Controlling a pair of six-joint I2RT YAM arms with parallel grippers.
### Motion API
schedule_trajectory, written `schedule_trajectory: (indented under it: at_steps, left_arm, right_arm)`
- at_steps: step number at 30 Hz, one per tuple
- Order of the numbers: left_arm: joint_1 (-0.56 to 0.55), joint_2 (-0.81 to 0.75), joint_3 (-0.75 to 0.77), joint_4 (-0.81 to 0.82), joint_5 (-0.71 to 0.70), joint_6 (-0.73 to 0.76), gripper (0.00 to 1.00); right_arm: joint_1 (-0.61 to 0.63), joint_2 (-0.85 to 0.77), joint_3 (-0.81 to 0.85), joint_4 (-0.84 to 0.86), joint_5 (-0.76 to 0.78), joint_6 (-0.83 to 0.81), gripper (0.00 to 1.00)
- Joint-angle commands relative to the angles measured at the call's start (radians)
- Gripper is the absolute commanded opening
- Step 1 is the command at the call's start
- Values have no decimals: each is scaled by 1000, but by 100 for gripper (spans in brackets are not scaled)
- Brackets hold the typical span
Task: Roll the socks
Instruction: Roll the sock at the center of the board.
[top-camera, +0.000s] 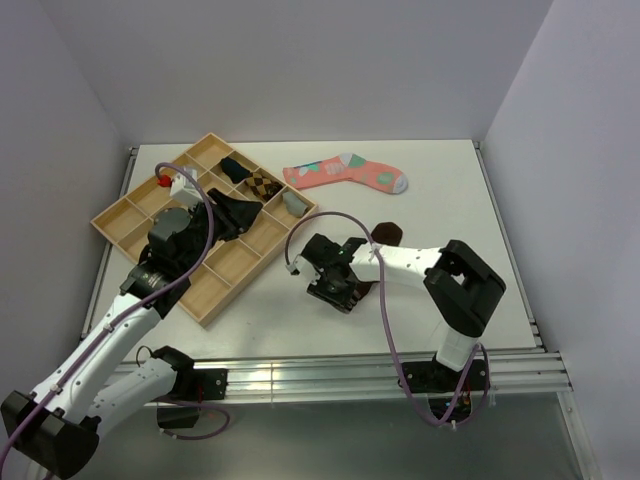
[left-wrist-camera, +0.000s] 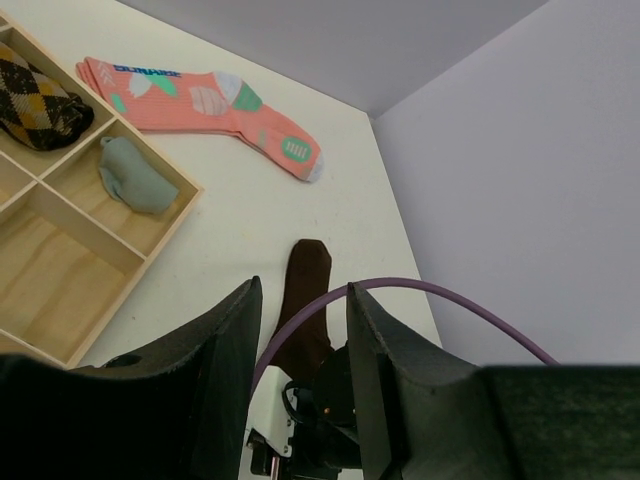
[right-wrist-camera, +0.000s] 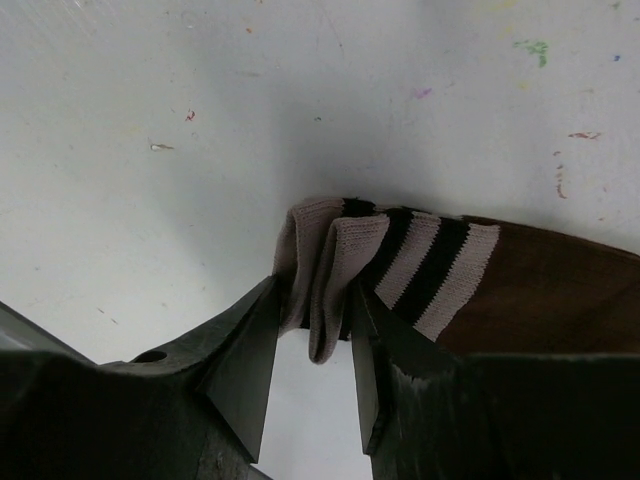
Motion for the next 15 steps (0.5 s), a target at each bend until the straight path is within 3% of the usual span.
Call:
schedule_trajectory:
  at_steps: [1, 7, 9, 15]
  left_arm:
    - [8, 5, -6, 24, 21, 12, 45]
    - [11, 12, -29, 24, 16, 4, 44]
    - [11, 8, -41, 54, 10, 1, 44]
    - [11, -6, -93, 102, 7, -27, 38]
  right_arm:
    - [20, 25, -14, 9, 13, 12, 41]
    - [31, 12, -10, 8, -5, 12, 41]
    - [25, 5, -7, -3, -16, 3, 37]
    - [-87, 26, 42, -93, -298, -97, 25]
